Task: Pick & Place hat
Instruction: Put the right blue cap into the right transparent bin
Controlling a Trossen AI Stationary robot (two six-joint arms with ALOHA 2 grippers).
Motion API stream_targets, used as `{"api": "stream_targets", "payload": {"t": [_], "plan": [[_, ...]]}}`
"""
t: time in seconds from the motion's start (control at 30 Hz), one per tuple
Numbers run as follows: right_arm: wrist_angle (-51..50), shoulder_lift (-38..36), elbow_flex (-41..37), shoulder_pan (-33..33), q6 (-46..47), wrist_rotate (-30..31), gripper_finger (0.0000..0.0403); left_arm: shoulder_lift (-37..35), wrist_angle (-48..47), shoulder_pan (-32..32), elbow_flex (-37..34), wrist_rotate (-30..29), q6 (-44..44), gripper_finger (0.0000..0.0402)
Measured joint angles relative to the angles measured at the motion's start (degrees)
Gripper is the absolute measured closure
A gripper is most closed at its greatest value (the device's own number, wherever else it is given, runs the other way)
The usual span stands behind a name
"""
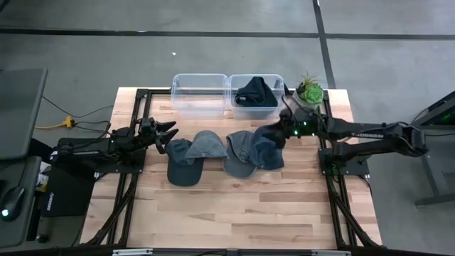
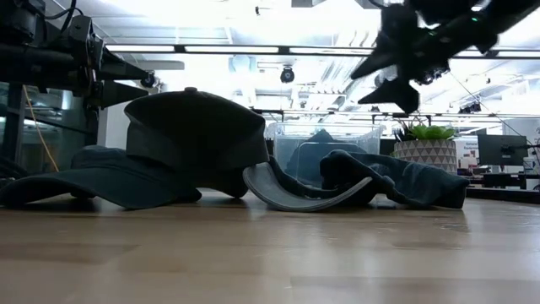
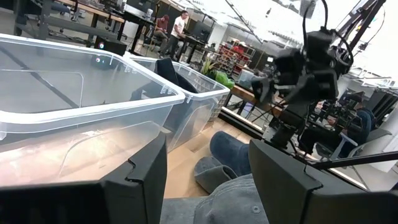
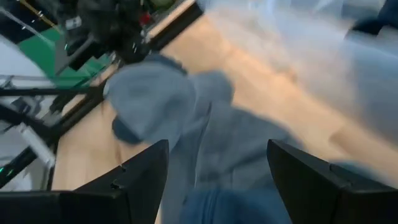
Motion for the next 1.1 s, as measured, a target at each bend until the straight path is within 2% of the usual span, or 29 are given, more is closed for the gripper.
{"api": "stream_targets", "payload": {"t": [0.23,0.37,0.47,0.67,0.9,1.1], "plan": [[3.49,-5.61,-10.19,10.22,-4.26,0.71,0.0137,-0.02,0.0,0.0,0.01,0.0,0.0,0.0209],[3.39,-5.18,-12.57,15.64,-6.12,5.96,0.0137,-0.01,0.0,-0.02,0.0,0.0,0.02,0.0209],[3.33,-3.35,-12.7,19.62,-8.61,12.29,0.0137,-0.01,-0.01,-0.02,0.01,0.0,0.0,0.0209],[3.36,2.47,-10.31,26.69,-15.14,27.26,0.0137,-0.01,-0.02,0.0,0.01,0.0,0.0,0.0209],[3.36,12.75,-4.97,33.18,-20.54,37.14,0.0137,-0.02,0.0,0.0,0.01,0.0,0.0,0.0209],[3.35,23.06,1.44,35.5,-19.45,46.03,0.0137,0.0,0.0,-0.02,0.01,0.0,0.0,0.0209]]}}
